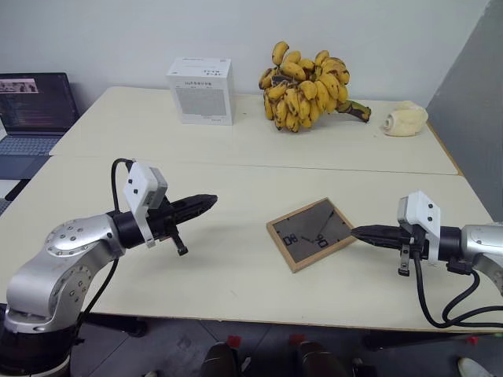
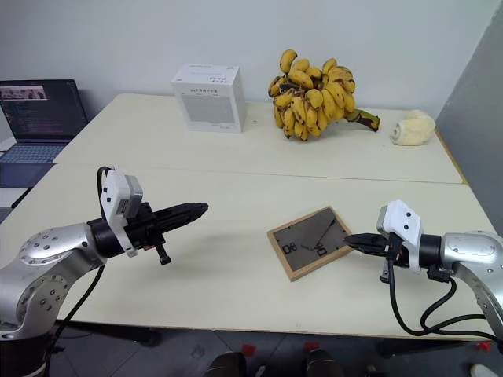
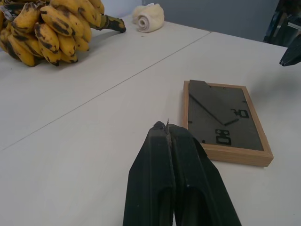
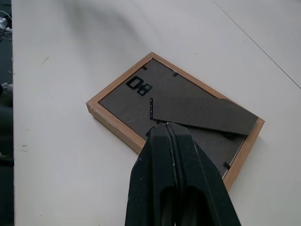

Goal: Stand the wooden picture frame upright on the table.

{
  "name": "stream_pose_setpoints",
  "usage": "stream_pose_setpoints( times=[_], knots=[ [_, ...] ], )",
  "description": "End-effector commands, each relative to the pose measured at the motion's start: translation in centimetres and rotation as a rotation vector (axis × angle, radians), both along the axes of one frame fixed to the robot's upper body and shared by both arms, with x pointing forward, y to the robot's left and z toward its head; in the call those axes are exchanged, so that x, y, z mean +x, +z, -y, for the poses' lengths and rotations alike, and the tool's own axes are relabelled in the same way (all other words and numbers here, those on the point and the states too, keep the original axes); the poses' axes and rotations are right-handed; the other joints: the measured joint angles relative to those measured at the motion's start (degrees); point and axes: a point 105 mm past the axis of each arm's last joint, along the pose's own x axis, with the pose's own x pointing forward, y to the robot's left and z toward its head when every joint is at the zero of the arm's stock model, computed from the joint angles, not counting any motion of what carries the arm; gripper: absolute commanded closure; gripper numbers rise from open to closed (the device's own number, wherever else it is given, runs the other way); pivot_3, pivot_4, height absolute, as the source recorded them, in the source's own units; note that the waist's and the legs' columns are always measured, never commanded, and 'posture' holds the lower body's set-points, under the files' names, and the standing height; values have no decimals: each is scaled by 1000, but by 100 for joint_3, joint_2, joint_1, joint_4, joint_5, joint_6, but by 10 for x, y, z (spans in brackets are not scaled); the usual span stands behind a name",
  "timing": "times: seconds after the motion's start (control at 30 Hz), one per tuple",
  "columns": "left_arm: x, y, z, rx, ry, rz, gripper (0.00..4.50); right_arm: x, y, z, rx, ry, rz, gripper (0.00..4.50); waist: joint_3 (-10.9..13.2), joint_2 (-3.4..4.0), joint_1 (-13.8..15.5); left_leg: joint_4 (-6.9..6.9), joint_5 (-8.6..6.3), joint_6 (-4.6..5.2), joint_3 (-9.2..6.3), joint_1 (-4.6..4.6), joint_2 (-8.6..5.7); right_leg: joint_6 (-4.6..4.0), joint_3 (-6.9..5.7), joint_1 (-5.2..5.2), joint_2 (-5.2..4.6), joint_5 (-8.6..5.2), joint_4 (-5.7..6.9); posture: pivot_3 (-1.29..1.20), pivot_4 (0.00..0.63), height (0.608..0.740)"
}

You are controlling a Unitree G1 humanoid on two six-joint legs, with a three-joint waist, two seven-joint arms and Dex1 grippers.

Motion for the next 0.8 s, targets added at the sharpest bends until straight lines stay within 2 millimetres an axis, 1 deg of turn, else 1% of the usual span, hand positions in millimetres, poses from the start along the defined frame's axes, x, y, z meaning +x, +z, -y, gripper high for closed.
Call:
stream_pose_setpoints(
  times=[0.03, 0.1, 0.23, 0.33, 0.43, 0.5, 0.63, 0.73, 0.8],
  knots=[
    [19, -4, 4, 46, -14, 22, 4491, 0, 0, 3, -31, -39, 70, 4500, 0, 0, 21, 1, 0, 0, -1, 1, -1, 0, -1, 2, 0, 0, 0, 0, 150, 740],
    [29, -9, 8, 56, -21, 13, 4491, -1, -6, 3, -39, -49, 67, 4500, 0, 0, 32, 2, 0, 0, -2, -1, -2, 1, -3, 0, 0, 1, 0, 0, 150, 740],
    [64, -24, 27, 84, -42, 10, 4491, -7, -18, 3, -32, -71, 45, 4500, 0, 0, 95, 7, 1, 0, -3, -2, -4, 1, -4, 1, 2, 1, 2, 0, 150, 740],
    [91, -36, 47, 105, -71, 6, 4491, -11, -27, 4, -41, -89, 35, 4500, -1, 1, 120, 10, 1, 0, -5, -6, -6, 0, -5, 1, 3, 4, 3, 0, 150, 740],
    [106, -50, 70, 132, -125, -1, 4491, -16, -35, 5, -41, -109, 20, 4500, -3, -1, 128, 16, 1, 0, -9, -20, -8, -19, -8, -5, 4, 18, 1, 0, 150, 740],
    [112, -61, 85, 159, -153, -12, 4491, -19, -40, 6, -44, -119, 12, 4500, -4, -2, 119, 17, 1, 0, -10, -34, -8, -19, -9, -17, 4, 19, 2, 0, 150, 740],
    [116, -76, 98, 201, -185, -26, 4491, -21, -45, 6, -40, -131, 6, 4500, -4, -1, 89, 20, 1, 1, -12, -49, -7, -19, -7, -37, 6, 21, 10, 0, 150, 740],
    [118, -94, 105, 287, -190, -54, 4491, -16, -53, 6, -35, -156, 9, 4500, -4, -1, 94, 19, 2, 1, -15, -49, -6, -19, -9, -37, 9, 21, 13, 0, 150, 740],
    [116, -104, 111, 330, -205, -63, 4491, -7, -59, 7, -24, -187, 20, 4500, -4, -1, 108, 21, 2, 1, -17, -49, -8, -18, -11, -34, 9, 21, 13, 0, 150, 740]
  ],
)
